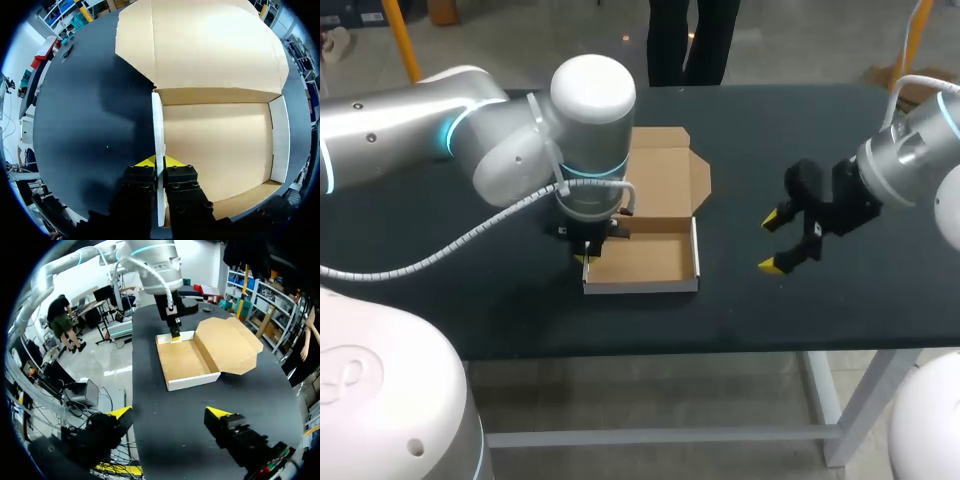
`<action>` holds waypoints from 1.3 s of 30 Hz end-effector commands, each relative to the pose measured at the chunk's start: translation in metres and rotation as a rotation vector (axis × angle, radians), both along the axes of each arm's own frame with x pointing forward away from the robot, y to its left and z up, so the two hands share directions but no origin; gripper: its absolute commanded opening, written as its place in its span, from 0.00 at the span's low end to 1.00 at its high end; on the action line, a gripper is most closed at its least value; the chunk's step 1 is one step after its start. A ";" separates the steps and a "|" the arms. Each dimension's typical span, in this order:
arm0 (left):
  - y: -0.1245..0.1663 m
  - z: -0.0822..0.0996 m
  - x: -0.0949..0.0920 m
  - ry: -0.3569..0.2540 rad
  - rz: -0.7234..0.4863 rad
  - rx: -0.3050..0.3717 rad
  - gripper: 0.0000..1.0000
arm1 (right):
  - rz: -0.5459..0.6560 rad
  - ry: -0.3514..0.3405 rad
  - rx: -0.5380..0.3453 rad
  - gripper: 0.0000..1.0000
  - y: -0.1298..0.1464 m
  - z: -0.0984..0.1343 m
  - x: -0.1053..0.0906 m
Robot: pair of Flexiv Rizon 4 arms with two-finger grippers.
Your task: Assemble the packaging by folding the flat box into shape, placing the metal phone stand inside, and closing the box properly
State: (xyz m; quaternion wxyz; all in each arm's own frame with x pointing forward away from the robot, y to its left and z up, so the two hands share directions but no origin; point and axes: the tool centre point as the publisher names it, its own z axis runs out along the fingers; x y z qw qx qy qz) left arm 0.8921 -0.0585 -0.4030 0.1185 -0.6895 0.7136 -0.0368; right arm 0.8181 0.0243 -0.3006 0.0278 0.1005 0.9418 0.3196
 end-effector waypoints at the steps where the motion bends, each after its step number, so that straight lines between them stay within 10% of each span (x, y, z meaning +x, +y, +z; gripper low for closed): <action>1: 0.006 -0.001 -0.002 -0.011 0.010 0.015 0.00 | 0.025 0.028 0.007 1.00 -0.002 0.003 0.001; 23: 0.021 -0.009 -0.002 -0.010 -0.002 0.206 0.00 | 0.134 0.023 0.036 1.00 -0.007 0.003 -0.008; 39: 0.024 -0.004 -0.003 -0.009 0.037 0.067 0.00 | 0.143 0.047 0.044 1.00 -0.004 -0.001 -0.004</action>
